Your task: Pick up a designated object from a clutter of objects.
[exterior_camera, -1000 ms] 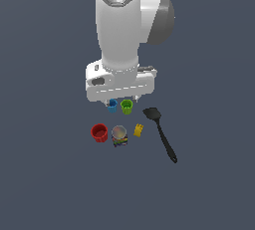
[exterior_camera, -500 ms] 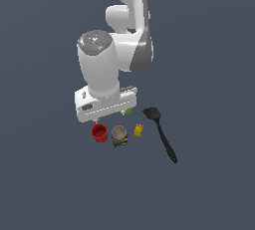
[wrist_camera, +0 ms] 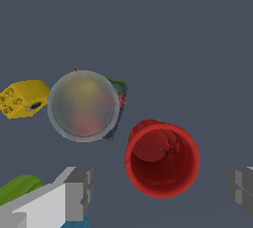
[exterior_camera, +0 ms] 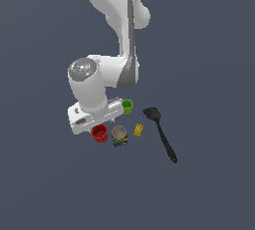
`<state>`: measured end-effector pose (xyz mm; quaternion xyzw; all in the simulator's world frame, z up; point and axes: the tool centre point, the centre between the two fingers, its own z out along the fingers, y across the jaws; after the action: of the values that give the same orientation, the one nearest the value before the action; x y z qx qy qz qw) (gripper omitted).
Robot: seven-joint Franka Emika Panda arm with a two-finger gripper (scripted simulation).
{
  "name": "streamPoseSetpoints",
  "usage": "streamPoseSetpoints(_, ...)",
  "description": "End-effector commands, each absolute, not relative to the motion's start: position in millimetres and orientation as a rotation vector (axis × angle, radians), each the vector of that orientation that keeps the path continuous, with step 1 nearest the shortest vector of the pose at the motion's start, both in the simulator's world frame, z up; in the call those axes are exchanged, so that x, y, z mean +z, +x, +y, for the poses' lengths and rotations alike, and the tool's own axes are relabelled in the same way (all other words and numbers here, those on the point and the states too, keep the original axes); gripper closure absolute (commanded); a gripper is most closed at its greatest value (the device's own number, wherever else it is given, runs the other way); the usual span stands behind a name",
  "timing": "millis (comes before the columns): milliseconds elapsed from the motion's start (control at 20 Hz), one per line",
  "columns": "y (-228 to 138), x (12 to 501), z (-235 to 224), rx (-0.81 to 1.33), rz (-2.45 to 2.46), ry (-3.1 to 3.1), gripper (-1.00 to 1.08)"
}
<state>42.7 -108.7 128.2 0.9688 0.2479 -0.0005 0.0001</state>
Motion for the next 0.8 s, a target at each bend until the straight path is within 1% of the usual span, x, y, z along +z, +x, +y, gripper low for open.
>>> streamPoseSetpoints(0, 42, 117, -116, 0.0, 0.819, 3.033, -0.92)
streamPoseSetpoints(300, 40, 100, -126, 0.0, 0.871, 3.018, -0.92)
streamPoseSetpoints(750, 39, 93, -128, -0.001, 0.876, 3.017, -0.92)
